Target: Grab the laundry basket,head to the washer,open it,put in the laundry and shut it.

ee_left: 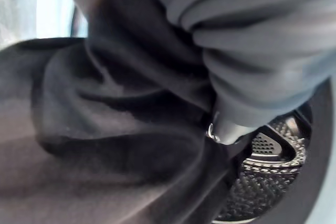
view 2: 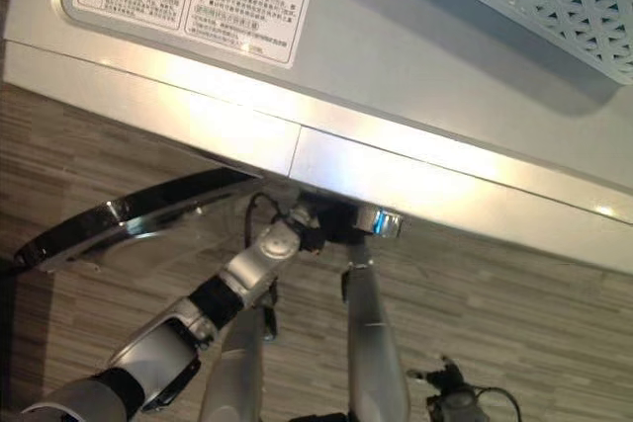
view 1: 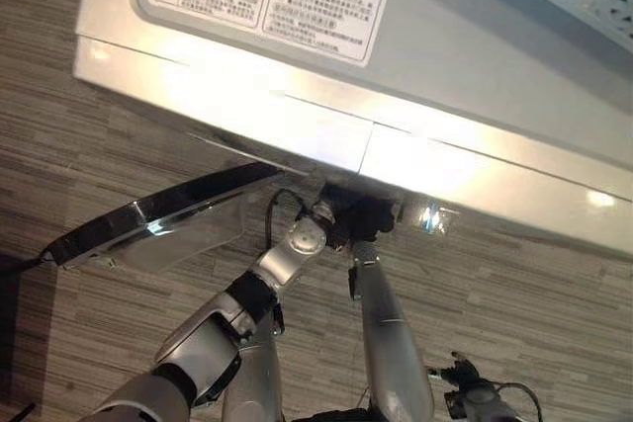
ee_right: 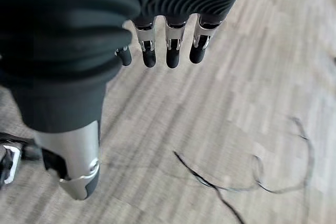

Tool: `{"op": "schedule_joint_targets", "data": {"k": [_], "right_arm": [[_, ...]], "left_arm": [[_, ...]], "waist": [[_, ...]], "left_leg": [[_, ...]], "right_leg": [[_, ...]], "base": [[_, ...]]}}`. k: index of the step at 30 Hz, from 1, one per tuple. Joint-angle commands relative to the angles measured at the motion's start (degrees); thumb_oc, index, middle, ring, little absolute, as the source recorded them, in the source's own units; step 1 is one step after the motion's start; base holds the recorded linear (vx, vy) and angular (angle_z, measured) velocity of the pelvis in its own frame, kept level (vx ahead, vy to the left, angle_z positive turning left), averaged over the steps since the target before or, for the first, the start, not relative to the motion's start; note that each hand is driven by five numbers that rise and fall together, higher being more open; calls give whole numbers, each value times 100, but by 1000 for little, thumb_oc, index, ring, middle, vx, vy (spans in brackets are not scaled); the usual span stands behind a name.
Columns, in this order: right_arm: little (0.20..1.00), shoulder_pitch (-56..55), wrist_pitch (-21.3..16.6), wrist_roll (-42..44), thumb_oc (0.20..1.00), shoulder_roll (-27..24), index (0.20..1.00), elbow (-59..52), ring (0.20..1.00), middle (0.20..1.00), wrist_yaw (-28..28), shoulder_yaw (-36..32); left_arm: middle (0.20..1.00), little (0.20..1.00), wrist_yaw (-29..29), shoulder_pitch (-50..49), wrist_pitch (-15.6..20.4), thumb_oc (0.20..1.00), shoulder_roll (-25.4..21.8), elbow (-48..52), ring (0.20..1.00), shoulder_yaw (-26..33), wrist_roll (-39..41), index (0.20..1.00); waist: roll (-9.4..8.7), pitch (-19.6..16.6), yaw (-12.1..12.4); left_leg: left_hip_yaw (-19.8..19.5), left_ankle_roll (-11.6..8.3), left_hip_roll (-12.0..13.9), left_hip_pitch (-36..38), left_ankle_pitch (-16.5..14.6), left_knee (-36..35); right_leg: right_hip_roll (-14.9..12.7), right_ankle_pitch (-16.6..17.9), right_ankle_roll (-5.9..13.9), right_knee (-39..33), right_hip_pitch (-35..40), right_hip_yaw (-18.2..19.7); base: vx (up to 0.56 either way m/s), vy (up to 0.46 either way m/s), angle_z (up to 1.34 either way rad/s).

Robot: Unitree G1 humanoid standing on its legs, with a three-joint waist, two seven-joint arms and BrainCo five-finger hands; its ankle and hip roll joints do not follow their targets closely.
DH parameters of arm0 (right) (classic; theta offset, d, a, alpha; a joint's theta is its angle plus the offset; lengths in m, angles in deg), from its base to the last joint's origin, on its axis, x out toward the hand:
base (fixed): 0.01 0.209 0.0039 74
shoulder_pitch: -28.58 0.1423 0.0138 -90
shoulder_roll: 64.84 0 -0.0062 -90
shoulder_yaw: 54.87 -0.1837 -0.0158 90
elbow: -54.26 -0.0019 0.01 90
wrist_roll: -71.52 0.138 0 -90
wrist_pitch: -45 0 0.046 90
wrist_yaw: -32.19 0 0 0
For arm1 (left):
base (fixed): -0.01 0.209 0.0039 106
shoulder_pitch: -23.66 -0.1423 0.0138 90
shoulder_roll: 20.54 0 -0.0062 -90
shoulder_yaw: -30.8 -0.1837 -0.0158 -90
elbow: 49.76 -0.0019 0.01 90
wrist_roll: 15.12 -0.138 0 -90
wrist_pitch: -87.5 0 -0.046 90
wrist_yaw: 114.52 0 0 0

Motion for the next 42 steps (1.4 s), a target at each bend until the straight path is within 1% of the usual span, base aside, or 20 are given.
{"op": "schedule_joint_targets", "data": {"k": [1, 5, 10, 11, 15, 20, 22, 23, 24, 25, 29, 31, 32, 33, 34, 35, 37, 38, 41, 42], "right_arm": [[1000, -632, -54, 317, 1000, -268, 1000, -421, 1000, 1000, -199, 302], [1000, -544, -242, 550, 1000, -386, 1000, -1956, 1000, 1000, -436, 250], [1000, -557, -464, 848, 1000, -441, 1000, -3644, 1000, 1000, -831, 194], [1000, -506, -601, 960, 1000, -478, 1000, -4187, 1000, 1000, -897, 332], [1000, -321, -650, 688, 1000, -743, 1000, -4599, 1000, 1000, -808, 819], [1000, -85, -534, 425, 1000, -881, 1000, -4337, 1000, 1000, -780, 1046], [1000, 93, -424, 333, 1000, -829, 1000, -4002, 1000, 1000, -725, 1166], [1000, 106, -399, 271, 1000, -839, 1000, -3934, 1000, 1000, -694, 1197], [1000, 107, -399, 271, 1000, -839, 1000, -3933, 1000, 1000, -694, 1197], [1000, 55, -318, 158, 1000, -842, 1000, -3760, 1000, 1000, -568, 1243], [1000, 39, -244, 138, 1000, -768, 1000, -3330, 1000, 1000, -424, 1270], [1000, 182, -188, 161, 1000, -743, 1000, -2946, 1000, 1000, -378, 1224], [1000, 181, -190, 161, 1000, -738, 1000, -2943, 1000, 1000, -379, 1224], [1000, 301, -188, 170, 1000, -808, 1000, -2807, 1000, 1000, -367, 1174], [1000, 372, -157, 130, 1000, -858, 1000, -2737, 1000, 1000, -368, 1173], [1000, 372, -158, 129, 1000, -856, 1000, -2735, 1000, 1000, -368, 1173], [1000, 483, -110, 89, 1000, -978, 1000, -2690, 1000, 1000, -356, 1097], [1000, 613, -69, 82, 1000, -1044, 1000, -2572, 1000, 1000, -335, 1018], [1000, 800, 41, 2, 1000, -1124, 1000, -2211, 1000, 1000, -217, 1017], [1000, 801, 39, 2, 1000, -1121, 1000, -2208, 1000, 1000, -217, 1018]], "left_arm": [[200, 200, 163, -133, 448, 200, 382, 51, 200, 109, 212, 200], [200, 200, 461, -125, 406, 200, 524, -264, 200, 287, 339, 200], [200, 200, 960, 130, 479, 200, 1056, -764, 200, 561, 815, 200], [200, 200, 1219, 481, 546, 200, 1204, -1052, 200, 752, 1015, 200], [200, 200, 1318, 1306, 643, 200, 1169, -1392, 200, 954, 1294, 200], [200, 200, 1229, 2096, 665, 200, 1067, -1958, 200, 1152, 1556, 200], [570, 570, 983, 2542, 833, 570, 987, -2112, 570, 1581, 2514, 570], [1000, 1000, 913, 2602, 882, 1000, 897, -2023, 1000, 1674, 2729, 1000], [1000, 1000, 913, 2603, 882, 1000, 897, -2023, 1000, 1674, 2729, 1000], [1000, 1000, 702, 2406, 1023, 1000, 832, -1614, 1000, 1801, 3295, 1000], [1000, 1000, 623, 1848, 1054, 1000, 954, -1083, 1000, 1691, 3387, 1000], [1000, 1000, 515, 1074, 785, 1000, 890, -810, 1000, 1155, 2511, 1000], [1000, 1000, 520, 1065, 783, 1000, 889, -802, 1000, 1148, 2506, 1000], [1000, 1000, 434, 737, 439, 1000, 734, -947, 1000, 677, 1443, 1000], [1000, 1000, 320, 629, 269, 1000, 677, -1034, 1000, 463, 940, 1000], [1000, 1000, 321, 627, 268, 1000, 678, -1033, 1000, 461, 937, 1000], [1000, 1000, 25, 349, -5, 1000, 418, -937, 1000, 54, -62, 1000], [1000, 1000, -259, 108, -170, 1000, 189, -719, 1000, -165, -697, 1000], [1000, 1000, -859, -109, -365, 1000, -151, -372, 1000, -549, -1702, 1000], [1000, 1000, -861, -111, -369, 1000, -156, -366, 1000, -548, -1703, 1000]], "waist": [[-65, -600, -79], [-253, -585, -140], [-444, -618, -311], [-550, -657, -437], [-678, -785, -628], [-683, -862, -776], [-657, -942, -836], [-648, -946, -846], [-649, -945, -847], [-599, -975, -807], [-539, -951, -699], [-491, -898, -569], [-497, -893, -566], [-456, -863, -466], [-439, -845, -416], [-442, -838, -413], [-367, -785, -273], [-345, -737, -176], [-261, -684, 1], [-263, -670, 3]], "left_leg": [[-145, 131, 282, -105, -729, 749], [-261, 143, 324, -522, -902, 1275], [-282, 116, 423, -882, -1028, 1587], [-228, 92, 516, -999, -1090, 1715], [-127, 99, 715, -1168, -1286, 1995], [-124, 127, 830, -1264, -1427, 2242], [-109, 108, 851, -1162, -1432, 2137], [-97, 102, 849, -1090, -1417, 2057], [-97, 102, 849, -1088, -1417, 2056], [-49, 77, 836, -860, -1344, 1733], [-9, -18, 776, -389, -1112, 1130], [24, -104, 718, -38, -834, 636], [26, -104, 719, -24, -829, 626], [30, -138, 707, 152, -679, 351], [29, -147, 705, 254, -626, 215], [30, -147, 707, 267, -623, 208], [30, -160, 697, 501, -498, -74], [17, -167, 623, 582, -253, -279], [-2, -156, 580, 977, -133, -690], [-1, -156, 584, 1001, -128, -704]], "right_leg": [[-507, -612, 355, 762, -656, -36], [-510, -877, 260, 1285, -962, 27], [-400, -994, 155, 1592, -1354, 62], [-294, -994, 129, 1690, -1541, 96], [-41, -1032, 124, 1855, -1813, 136], [72, -1089, 134, 1982, -1903, 154], [81, -1085, 148, 1943, -1864, 145], [74, -1078, 158, 1903, -1826, 133], [74, -1078, 158, 1903, -1824, 134], [56, -1042, 188, 1751, -1710, 127], [-46, -925, 221, 1367, -1340, 101], [-122, -775, 235, 974, -963, 26], [-121, -772, 234, 968, -952, 26], [-165, -683, 259, 745, -750, -31], [-180, -657, 273, 652, -644, -58], [-179, -656, 272, 648, -634, -59], [-199, -593, 299, 454, -387, -123], [-288, -361, 290, 171, -216, -179], [-334, -244, 347, -238, 266, -311], [-331, -240, 347, -250, 290, -314]], "base": [[-3, -47, 6], [-5, -60, 4], [-8, -31, 2], [-6, 8, -13], [15, 26, -43], [35, 5, -35], [46, 0, -3], [0, 0, 0], [0, 0, 0], [0, 0, 0], [-2, -1, 1], [-8, -3, 11], [-7, 10, 23], [-2, 11, 29], [-1, 11, 29], [5, 13, 18], [-27, 24, 19], [-61, 27, 15], [2, 34, 20], [27, 36, 20]]}}
